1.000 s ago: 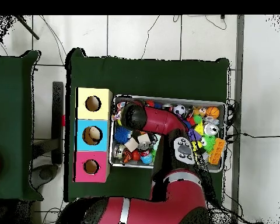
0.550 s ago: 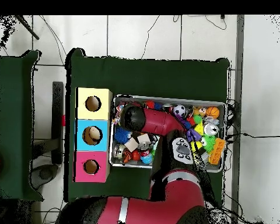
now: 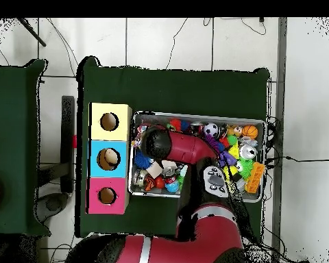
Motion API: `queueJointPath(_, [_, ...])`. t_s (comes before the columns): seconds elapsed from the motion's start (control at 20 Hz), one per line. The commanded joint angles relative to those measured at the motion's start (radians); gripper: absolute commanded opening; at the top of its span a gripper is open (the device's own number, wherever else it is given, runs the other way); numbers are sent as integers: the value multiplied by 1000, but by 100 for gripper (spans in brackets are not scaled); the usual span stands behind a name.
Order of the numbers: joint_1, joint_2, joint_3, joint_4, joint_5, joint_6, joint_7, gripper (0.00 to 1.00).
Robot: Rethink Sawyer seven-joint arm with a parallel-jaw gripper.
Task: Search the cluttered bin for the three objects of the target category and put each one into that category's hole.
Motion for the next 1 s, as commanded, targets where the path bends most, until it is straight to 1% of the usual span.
queueJointPath(0.05, [-21,-16,55,190,-29,31,144,100])
queueJointPath(0.5, [-30,-7,65,198,-31,34,125,100])
queueJointPath(0.7, [-32,-3,68,187,-32,44,113,100])
queueJointPath(0.8, [-37,20,77,160,-33,42,102,100])
queueJointPath(1.0, [-50,93,104,108,-35,0,89,100])
